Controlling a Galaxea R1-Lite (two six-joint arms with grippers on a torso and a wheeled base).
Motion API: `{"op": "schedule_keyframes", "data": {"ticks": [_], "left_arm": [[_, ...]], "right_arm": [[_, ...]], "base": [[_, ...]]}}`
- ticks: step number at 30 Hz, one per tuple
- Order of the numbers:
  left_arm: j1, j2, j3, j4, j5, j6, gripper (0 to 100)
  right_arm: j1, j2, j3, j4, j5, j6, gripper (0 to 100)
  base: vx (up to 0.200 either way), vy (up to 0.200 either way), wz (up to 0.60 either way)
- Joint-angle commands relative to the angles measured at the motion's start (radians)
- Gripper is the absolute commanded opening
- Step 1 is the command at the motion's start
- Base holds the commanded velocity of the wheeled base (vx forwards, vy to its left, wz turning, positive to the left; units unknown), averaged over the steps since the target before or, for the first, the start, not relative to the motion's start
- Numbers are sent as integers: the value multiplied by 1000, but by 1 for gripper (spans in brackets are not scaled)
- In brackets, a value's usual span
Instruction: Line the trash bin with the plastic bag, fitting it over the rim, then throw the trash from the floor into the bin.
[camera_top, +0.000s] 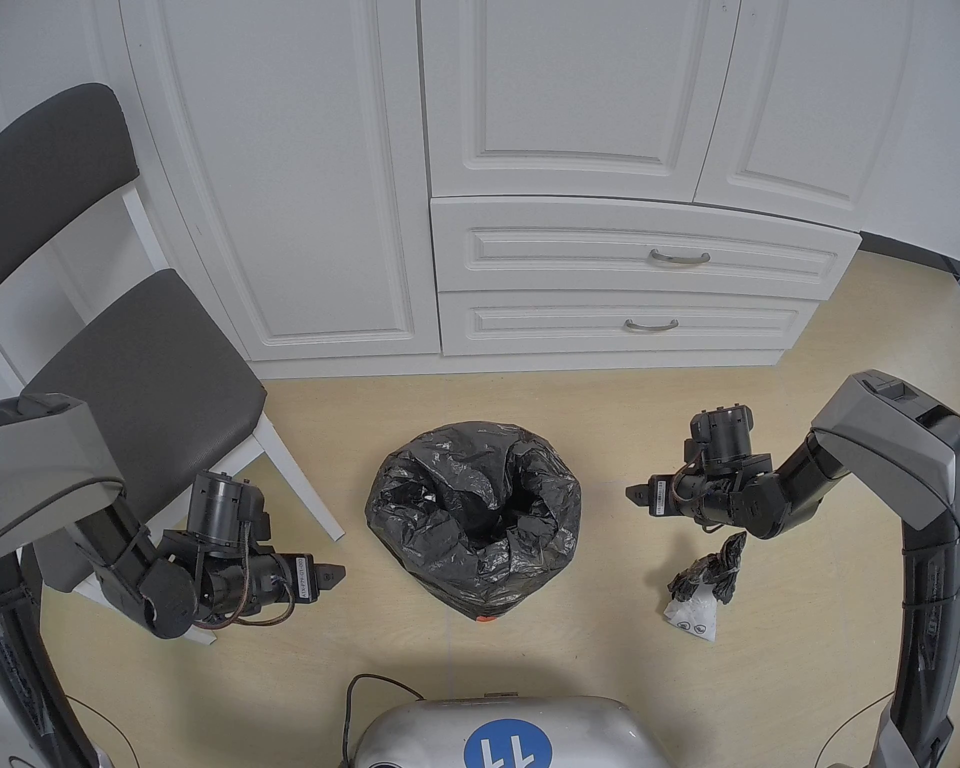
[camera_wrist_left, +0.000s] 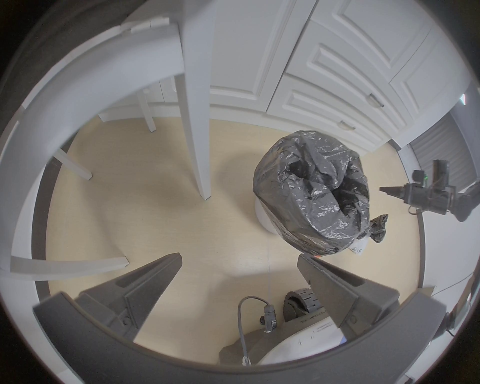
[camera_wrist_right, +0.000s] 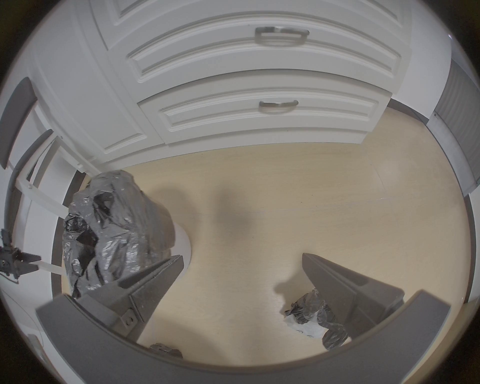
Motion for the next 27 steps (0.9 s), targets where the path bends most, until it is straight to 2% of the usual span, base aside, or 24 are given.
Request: {"op": "schedule_keyframes", "data": {"ticks": [1, 3, 6, 9, 19, 27], "left_arm": [[-21, -74, 82, -63, 6, -3, 100], [-32, -69, 103, -96, 7, -3, 100], [-41, -66, 143, -134, 9, -3, 100], [-36, -66, 165, -160, 13, -3, 100], [-30, -46, 194, -188, 21, -9, 100], [-39, -52, 207, -189, 63, -15, 100]], "right_arm": [[-11, 61, -34, -14, 26, 5, 100], [20, 88, -66, -30, 29, 20, 100], [80, 166, -167, -92, 13, 120, 100], [99, 196, -224, -97, 10, 163, 100], [93, 188, -230, -102, 12, 169, 100], [101, 211, -235, -68, 15, 163, 100]], "base": [[0, 0, 0], [0, 0, 0], [0, 0, 0], [0, 0, 0], [0, 0, 0], [0, 0, 0]]}}
